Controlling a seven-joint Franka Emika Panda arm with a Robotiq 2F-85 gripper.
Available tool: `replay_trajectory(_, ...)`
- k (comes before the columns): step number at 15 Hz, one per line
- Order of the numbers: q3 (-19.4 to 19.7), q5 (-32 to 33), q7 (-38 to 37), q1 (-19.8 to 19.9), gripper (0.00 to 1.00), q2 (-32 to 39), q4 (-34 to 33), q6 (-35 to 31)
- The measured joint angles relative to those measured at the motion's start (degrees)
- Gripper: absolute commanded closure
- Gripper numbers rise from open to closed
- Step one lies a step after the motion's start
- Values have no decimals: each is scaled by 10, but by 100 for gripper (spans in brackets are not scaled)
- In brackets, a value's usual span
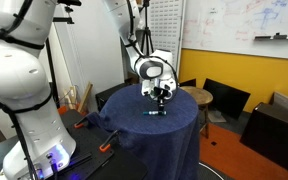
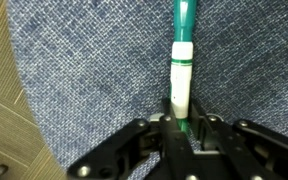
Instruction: Put the marker in the cup
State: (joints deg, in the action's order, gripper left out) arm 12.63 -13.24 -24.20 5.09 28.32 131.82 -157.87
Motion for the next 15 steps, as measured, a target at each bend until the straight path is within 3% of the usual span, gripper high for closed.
replay_trajectory(6,16,8,-18,-23,95,-1,0,0)
replay_trajectory(15,99,102,-118,-116,95,-48,36,-13)
